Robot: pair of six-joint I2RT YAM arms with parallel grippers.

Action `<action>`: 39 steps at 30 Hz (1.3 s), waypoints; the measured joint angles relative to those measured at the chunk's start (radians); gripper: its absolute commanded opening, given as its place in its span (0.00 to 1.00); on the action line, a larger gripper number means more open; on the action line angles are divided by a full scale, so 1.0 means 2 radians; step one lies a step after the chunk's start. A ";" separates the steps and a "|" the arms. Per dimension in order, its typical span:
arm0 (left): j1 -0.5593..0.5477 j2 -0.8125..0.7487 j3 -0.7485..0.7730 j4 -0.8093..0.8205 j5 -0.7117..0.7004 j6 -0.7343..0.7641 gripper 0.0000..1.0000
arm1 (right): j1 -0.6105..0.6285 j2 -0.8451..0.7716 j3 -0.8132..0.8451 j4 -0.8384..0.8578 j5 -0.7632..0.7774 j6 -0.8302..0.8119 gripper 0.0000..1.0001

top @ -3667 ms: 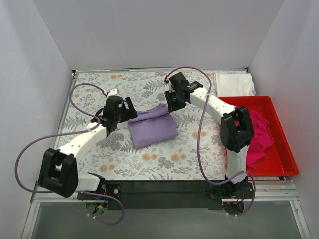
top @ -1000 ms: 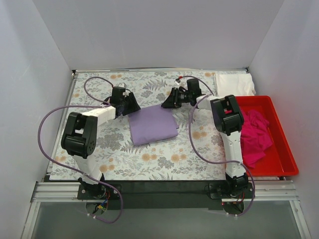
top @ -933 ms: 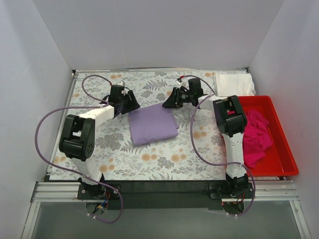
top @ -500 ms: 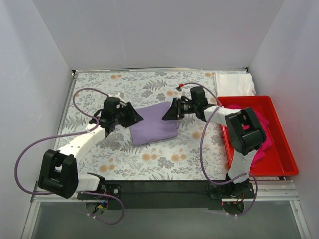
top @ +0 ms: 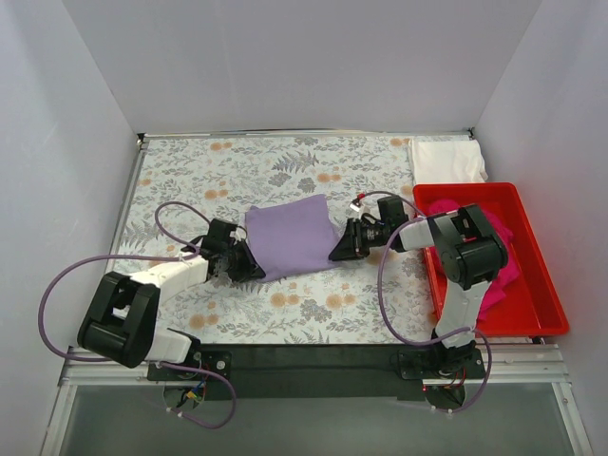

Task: Fold and stack the t-shirts
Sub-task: Fold the tshirt

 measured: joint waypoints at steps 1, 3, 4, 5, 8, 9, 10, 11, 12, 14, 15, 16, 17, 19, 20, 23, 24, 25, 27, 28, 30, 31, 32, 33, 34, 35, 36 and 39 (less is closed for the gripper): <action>0.000 -0.001 0.002 -0.003 -0.001 0.001 0.18 | -0.004 -0.003 -0.002 -0.001 -0.001 -0.002 0.31; -0.001 -0.007 0.007 -0.014 -0.006 0.002 0.28 | -0.011 -0.017 -0.003 -0.009 0.006 -0.007 0.32; -0.001 -0.013 0.011 -0.022 -0.011 0.006 0.31 | -0.011 -0.024 -0.003 -0.012 0.009 -0.008 0.32; -0.001 -0.019 0.016 -0.033 -0.016 0.007 0.34 | -0.011 -0.033 -0.003 -0.014 0.014 -0.008 0.32; 0.000 -0.043 0.040 -0.066 -0.034 0.009 0.44 | 0.008 -0.063 0.002 -0.022 0.021 -0.003 0.32; 0.000 -0.051 0.050 -0.075 -0.040 0.009 0.48 | 0.021 -0.071 0.009 -0.022 0.022 0.000 0.32; 0.000 -0.059 0.062 -0.084 -0.047 0.010 0.51 | 0.036 -0.077 0.018 -0.021 0.022 0.002 0.32; 0.000 -0.066 0.073 -0.092 -0.055 0.010 0.53 | 0.052 -0.080 0.029 -0.021 0.024 0.005 0.32; 0.001 -0.072 0.084 -0.098 -0.064 0.011 0.54 | 0.068 -0.080 0.043 -0.021 0.026 0.008 0.33; 0.003 -0.079 0.102 -0.111 -0.078 0.014 0.57 | 0.100 -0.078 0.068 -0.019 0.031 0.015 0.33; 0.006 -0.079 0.110 -0.118 -0.084 0.014 0.59 | 0.116 -0.074 0.082 -0.019 0.031 0.018 0.33; 0.009 -0.079 0.114 -0.124 -0.094 0.015 0.60 | 0.132 -0.065 0.097 -0.017 0.031 0.022 0.33; 0.012 -0.079 0.117 -0.130 -0.102 0.015 0.60 | 0.145 -0.053 0.113 -0.014 0.032 0.027 0.33; 0.022 -0.079 0.118 -0.147 -0.119 0.015 0.60 | 0.169 -0.023 0.146 -0.005 0.035 0.034 0.33; 0.026 -0.079 0.118 -0.158 -0.127 0.015 0.60 | 0.177 -0.007 0.157 0.000 0.036 0.038 0.33; 0.034 -0.079 0.118 -0.179 -0.143 0.015 0.61 | 0.194 0.050 0.182 0.020 0.040 0.049 0.33; 0.034 -0.080 0.118 -0.186 -0.147 0.015 0.61 | 0.197 0.070 0.186 0.026 0.042 0.054 0.33; 0.034 -0.081 0.118 -0.191 -0.150 0.016 0.61 | 0.198 0.090 0.187 0.032 0.044 0.057 0.32; 0.034 -0.087 0.118 -0.202 -0.154 0.017 0.63 | 0.198 0.127 0.186 0.041 0.039 0.071 0.32; 0.034 -0.091 0.118 -0.205 -0.155 0.018 0.63 | 0.196 0.136 0.187 0.055 0.024 0.079 0.32; 0.034 -0.101 0.118 -0.210 -0.157 0.020 0.64 | 0.192 0.136 0.186 0.066 0.019 0.082 0.32; 0.034 -0.106 0.118 -0.210 -0.157 0.021 0.64 | 0.190 0.136 0.185 0.070 0.019 0.083 0.33; 0.034 -0.110 0.118 -0.210 -0.156 0.023 0.64 | 0.190 0.135 0.182 0.073 0.019 0.082 0.33; 0.034 -0.113 0.118 -0.210 -0.156 0.023 0.64 | 0.190 0.132 0.179 0.074 0.020 0.081 0.33; 0.034 -0.114 0.119 -0.210 -0.155 0.024 0.65 | 0.189 0.127 0.175 0.074 0.024 0.080 0.33; 0.033 -0.114 0.120 -0.209 -0.154 0.025 0.66 | 0.189 0.118 0.169 0.073 0.029 0.078 0.33; 0.031 -0.114 0.120 -0.208 -0.154 0.026 0.66 | 0.186 0.106 0.160 0.069 0.035 0.077 0.34; 0.009 -0.111 0.125 -0.200 -0.156 0.030 0.69 | 0.167 0.050 0.126 0.050 0.051 0.070 0.36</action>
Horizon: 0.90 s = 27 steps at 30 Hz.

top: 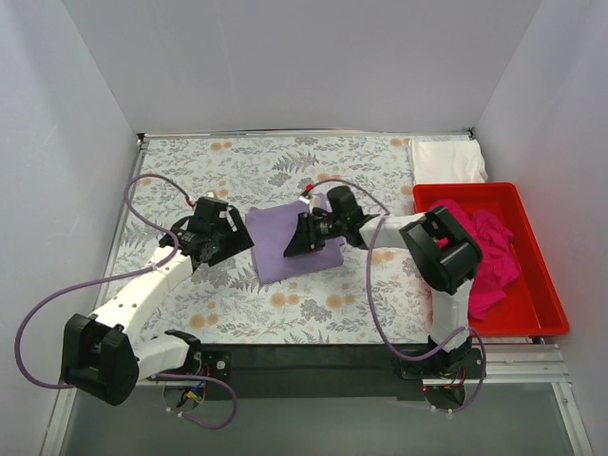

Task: Fold and stack the t-shirts
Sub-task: Fold the tshirt, then neatly place the folded tshirt to the corner

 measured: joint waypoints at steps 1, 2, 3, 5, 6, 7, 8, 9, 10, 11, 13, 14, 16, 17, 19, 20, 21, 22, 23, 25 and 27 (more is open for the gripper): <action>-0.014 0.004 0.005 0.004 -0.004 0.002 0.70 | -0.015 -0.030 -0.010 -0.016 0.008 -0.006 0.37; -0.031 0.010 0.013 0.008 -0.010 0.005 0.70 | -0.029 -0.049 -0.014 -0.026 0.013 -0.012 0.37; -0.052 0.020 0.024 0.013 -0.016 0.008 0.70 | -0.048 -0.072 -0.015 -0.045 0.022 -0.021 0.37; -0.097 0.046 0.048 0.024 -0.033 0.016 0.70 | -0.086 -0.112 -0.012 -0.091 0.044 -0.053 0.38; -0.118 0.063 0.061 0.032 -0.042 0.023 0.70 | -0.106 -0.129 -0.010 -0.121 0.060 -0.071 0.40; -0.140 0.082 0.075 0.038 -0.051 0.028 0.70 | -0.125 -0.144 -0.007 -0.153 0.079 -0.089 0.41; -0.158 0.101 0.088 0.045 -0.061 0.035 0.70 | -0.141 -0.157 -0.004 -0.186 0.099 -0.107 0.44; -0.179 0.121 0.101 0.049 -0.070 0.042 0.70 | -0.154 -0.168 -0.003 -0.219 0.121 -0.123 0.48; -0.196 0.141 0.113 0.054 -0.081 0.053 0.70 | -0.163 -0.180 -0.003 -0.250 0.143 -0.137 0.50; -0.214 0.161 0.126 0.060 -0.092 0.064 0.70 | -0.171 -0.192 -0.003 -0.280 0.163 -0.150 0.53; -0.249 0.198 0.145 0.074 -0.111 0.089 0.69 | -0.183 -0.216 -0.003 -0.333 0.198 -0.167 0.60; -0.266 0.216 0.155 0.079 -0.119 0.103 0.68 | -0.189 -0.229 -0.003 -0.353 0.213 -0.175 0.61; -0.293 0.247 0.172 0.090 -0.129 0.126 0.67 | -0.201 -0.255 -0.003 -0.386 0.236 -0.187 0.65; -0.305 0.263 0.180 0.096 -0.133 0.138 0.66 | -0.207 -0.268 -0.003 -0.398 0.245 -0.191 0.67; -0.327 0.291 0.195 0.107 -0.138 0.163 0.63 | -0.217 -0.287 -0.003 -0.417 0.257 -0.197 0.67; -0.334 0.304 0.202 0.112 -0.140 0.174 0.63 | -0.222 -0.295 -0.003 -0.425 0.260 -0.200 0.68; -0.341 0.316 0.209 0.117 -0.142 0.185 0.63 | -0.227 -0.300 -0.003 -0.433 0.264 -0.200 0.69; -0.346 0.329 0.215 0.124 -0.144 0.195 0.62 | -0.232 -0.304 -0.003 -0.439 0.265 -0.201 0.69; -0.349 0.340 0.221 0.129 -0.146 0.203 0.61 | -0.236 -0.306 -0.003 -0.447 0.265 -0.201 0.69; -0.354 0.361 0.230 0.137 -0.147 0.219 0.60 | -0.243 -0.307 -0.003 -0.458 0.264 -0.200 0.70; -0.356 0.376 0.237 0.143 -0.148 0.231 0.59 | -0.247 -0.307 -0.003 -0.466 0.262 -0.198 0.72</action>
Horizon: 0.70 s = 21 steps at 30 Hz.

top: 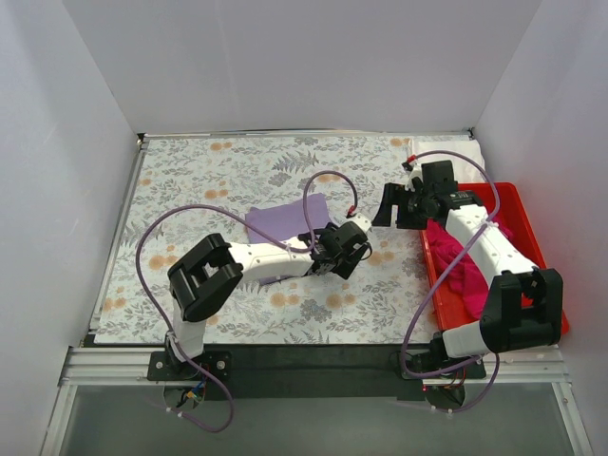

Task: Fold and stack the t-shirts
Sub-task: Neatly place the folded tshirt to the corner

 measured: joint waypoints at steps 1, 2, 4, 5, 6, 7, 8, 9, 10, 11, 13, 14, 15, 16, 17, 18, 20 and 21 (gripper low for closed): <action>-0.001 0.007 0.001 0.004 0.000 0.006 0.59 | -0.002 0.000 0.000 -0.003 -0.001 0.001 0.72; -0.001 0.012 0.002 0.008 0.000 0.012 0.58 | -0.004 -0.001 0.000 -0.006 -0.002 0.001 0.72; -0.002 0.024 0.003 0.017 0.001 0.022 0.55 | -0.005 -0.002 0.000 -0.010 -0.006 0.002 0.72; -0.002 0.028 0.003 0.021 0.001 0.027 0.52 | -0.005 -0.002 0.000 -0.011 -0.008 0.002 0.72; -0.002 0.033 0.003 0.025 0.001 0.031 0.45 | -0.005 -0.002 0.000 -0.011 -0.009 0.002 0.72; -0.002 0.037 0.002 0.028 0.000 0.034 0.40 | -0.006 -0.002 0.000 -0.012 -0.011 0.002 0.72; -0.002 0.040 0.002 0.033 -0.001 0.038 0.35 | -0.006 -0.001 0.000 -0.011 -0.013 0.002 0.72; -0.002 0.041 0.001 0.038 -0.003 0.042 0.25 | -0.006 -0.001 0.000 -0.011 -0.017 0.002 0.72; -0.002 0.042 -0.002 0.045 -0.007 0.044 0.20 | -0.006 0.001 0.000 -0.011 -0.019 0.002 0.72; -0.002 0.041 -0.008 0.052 -0.011 0.049 0.15 | -0.006 0.005 0.000 -0.011 -0.023 0.002 0.72; -0.002 0.038 -0.021 0.072 -0.021 0.056 0.01 | -0.006 0.015 0.000 -0.008 -0.031 0.003 0.72; -0.002 0.033 -0.030 0.081 -0.024 0.059 0.00 | -0.006 0.023 0.000 -0.006 -0.035 0.004 0.73; -0.002 0.028 -0.038 0.089 -0.025 0.060 0.00 | -0.006 0.031 0.000 -0.001 -0.040 0.007 0.73; -0.002 0.023 -0.045 0.093 -0.026 0.061 0.00 | -0.006 0.041 0.000 0.006 -0.045 0.011 0.73; -0.002 0.018 -0.054 0.099 -0.026 0.061 0.00 | -0.006 0.051 0.000 0.013 -0.050 0.014 0.73; -0.002 0.012 -0.064 0.105 -0.026 0.060 0.00 | -0.005 0.061 -0.001 0.021 -0.057 0.018 0.73; -0.002 -0.003 -0.083 0.115 -0.025 0.058 0.00 | -0.003 0.078 -0.002 0.040 -0.069 0.028 0.74; -0.002 -0.012 -0.093 0.117 -0.023 0.056 0.00 | 0.000 0.089 -0.002 0.052 -0.078 0.034 0.74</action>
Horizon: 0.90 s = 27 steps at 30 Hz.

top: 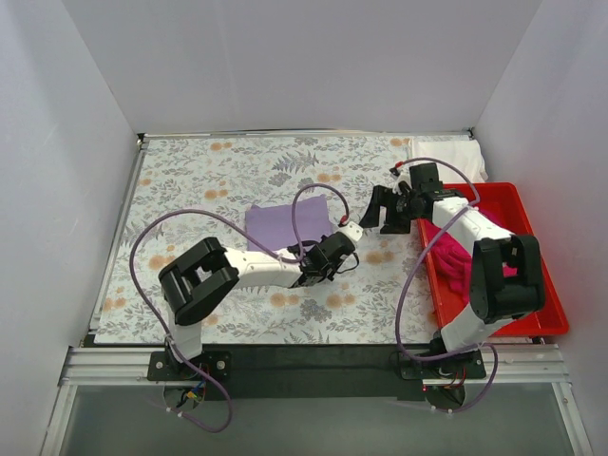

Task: Fold and stack the t-shirts
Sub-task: Neatly place the folded tshirt to the corner

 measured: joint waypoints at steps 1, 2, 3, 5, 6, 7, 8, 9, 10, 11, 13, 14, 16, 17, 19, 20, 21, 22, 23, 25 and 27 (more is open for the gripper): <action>0.000 -0.010 -0.009 0.002 0.001 -0.002 0.00 | 0.002 0.007 0.000 0.008 -0.005 0.005 0.74; 0.000 -0.021 -0.015 0.003 0.003 -0.004 0.00 | 0.005 0.022 0.000 0.024 -0.014 0.012 0.74; 0.000 -0.031 -0.019 0.005 0.004 -0.007 0.00 | 0.010 0.030 0.000 0.032 -0.018 0.017 0.74; 0.001 -0.045 -0.022 0.009 0.005 -0.012 0.00 | 0.020 0.051 0.000 0.050 -0.028 0.032 0.74; 0.002 -0.051 -0.022 0.011 0.005 -0.015 0.00 | 0.026 0.062 0.000 0.062 -0.034 0.038 0.74; 0.003 -0.056 -0.022 0.014 0.005 -0.018 0.00 | 0.033 0.073 0.000 0.073 -0.037 0.047 0.75; 0.004 -0.059 -0.022 0.017 0.005 -0.021 0.00 | 0.038 0.083 0.000 0.084 -0.041 0.057 0.75; 0.006 -0.061 -0.022 0.019 0.005 -0.025 0.00 | 0.043 0.092 -0.001 0.096 -0.045 0.066 0.75; 0.007 -0.063 -0.023 0.020 0.006 -0.029 0.00 | 0.049 0.100 -0.001 0.107 -0.047 0.075 0.75; 0.007 -0.064 -0.023 0.020 0.006 -0.032 0.00 | 0.054 0.108 -0.002 0.119 -0.050 0.086 0.75; 0.008 -0.067 -0.025 0.021 0.009 -0.038 0.00 | 0.064 0.121 -0.002 0.141 -0.056 0.105 0.75; 0.008 -0.068 -0.027 0.021 0.010 -0.040 0.00 | 0.069 0.128 -0.002 0.152 -0.060 0.112 0.75; 0.008 -0.070 -0.030 0.020 0.012 -0.045 0.00 | 0.078 0.141 -0.001 0.175 -0.073 0.127 0.75; 0.008 -0.070 -0.030 0.020 0.012 -0.047 0.00 | 0.082 0.145 0.000 0.182 -0.077 0.134 0.75; 0.008 -0.070 -0.030 0.020 0.013 -0.050 0.00 | 0.092 0.156 0.006 0.198 -0.088 0.142 0.75; 0.008 -0.070 -0.030 0.020 0.014 -0.052 0.00 | 0.099 0.164 0.011 0.205 -0.094 0.146 0.75; 0.008 -0.070 -0.030 0.020 0.014 -0.054 0.00 | 0.105 0.173 0.017 0.213 -0.102 0.150 0.74; 0.008 -0.070 -0.030 0.020 0.014 -0.055 0.00 | 0.113 0.180 0.024 0.220 -0.107 0.153 0.73; 0.008 -0.071 -0.030 0.020 0.014 -0.056 0.00 | 0.119 0.184 0.027 0.225 -0.110 0.155 0.72; 0.008 -0.072 -0.030 0.020 0.014 -0.060 0.00 | 0.131 0.194 0.032 0.233 -0.116 0.159 0.70; 0.008 -0.075 -0.030 0.020 0.013 -0.064 0.00 | 0.140 0.200 0.036 0.240 -0.122 0.162 0.66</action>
